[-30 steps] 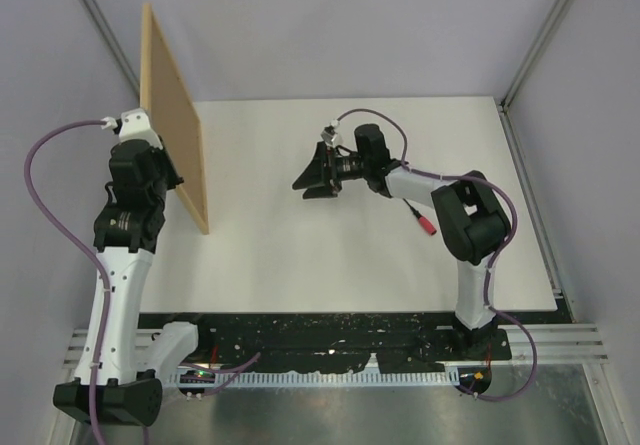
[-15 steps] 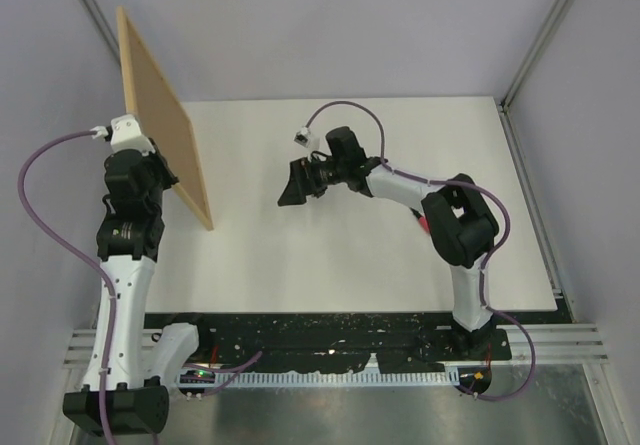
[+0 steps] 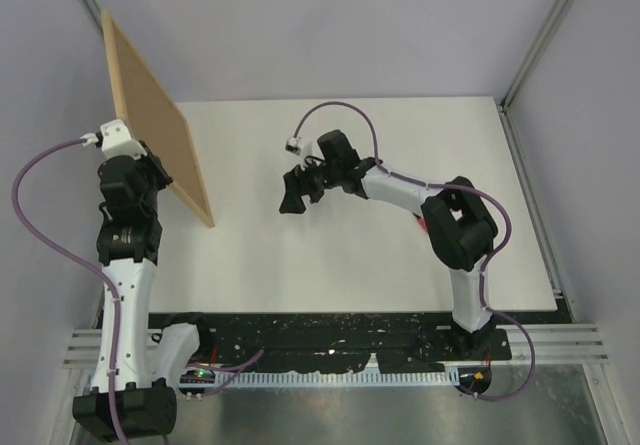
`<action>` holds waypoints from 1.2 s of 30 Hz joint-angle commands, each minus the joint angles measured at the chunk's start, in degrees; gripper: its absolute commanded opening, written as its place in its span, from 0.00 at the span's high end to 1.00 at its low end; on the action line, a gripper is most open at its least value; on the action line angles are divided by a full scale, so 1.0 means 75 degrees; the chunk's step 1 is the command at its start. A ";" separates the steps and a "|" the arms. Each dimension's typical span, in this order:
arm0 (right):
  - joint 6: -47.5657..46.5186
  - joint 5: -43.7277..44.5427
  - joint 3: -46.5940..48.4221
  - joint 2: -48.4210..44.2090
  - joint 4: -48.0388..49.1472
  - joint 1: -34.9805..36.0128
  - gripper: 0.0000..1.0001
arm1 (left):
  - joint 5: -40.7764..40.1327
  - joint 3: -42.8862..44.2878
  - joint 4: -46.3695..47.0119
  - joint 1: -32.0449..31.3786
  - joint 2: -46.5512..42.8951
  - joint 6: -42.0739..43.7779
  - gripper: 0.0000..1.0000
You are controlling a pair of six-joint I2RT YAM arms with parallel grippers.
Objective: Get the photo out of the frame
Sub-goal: Turn over the photo frame at the center of the board.
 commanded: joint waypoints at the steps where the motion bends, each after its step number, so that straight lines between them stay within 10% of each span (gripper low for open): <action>1: -0.1569 0.0580 0.0557 -0.0395 0.0013 0.0549 0.11 | 0.0117 -0.0289 -0.0126 0.0225 0.0028 0.0218 1.00; 22: -0.3739 0.2093 0.2609 0.0484 -0.0105 0.2214 0.09 | 0.2367 -0.0547 -0.1015 0.0636 0.0169 -0.0345 1.00; 36: -0.1081 0.0244 0.1838 -0.0639 -0.0996 0.0459 0.08 | 0.3691 -0.0430 -0.1427 0.0648 0.0227 -0.0157 1.00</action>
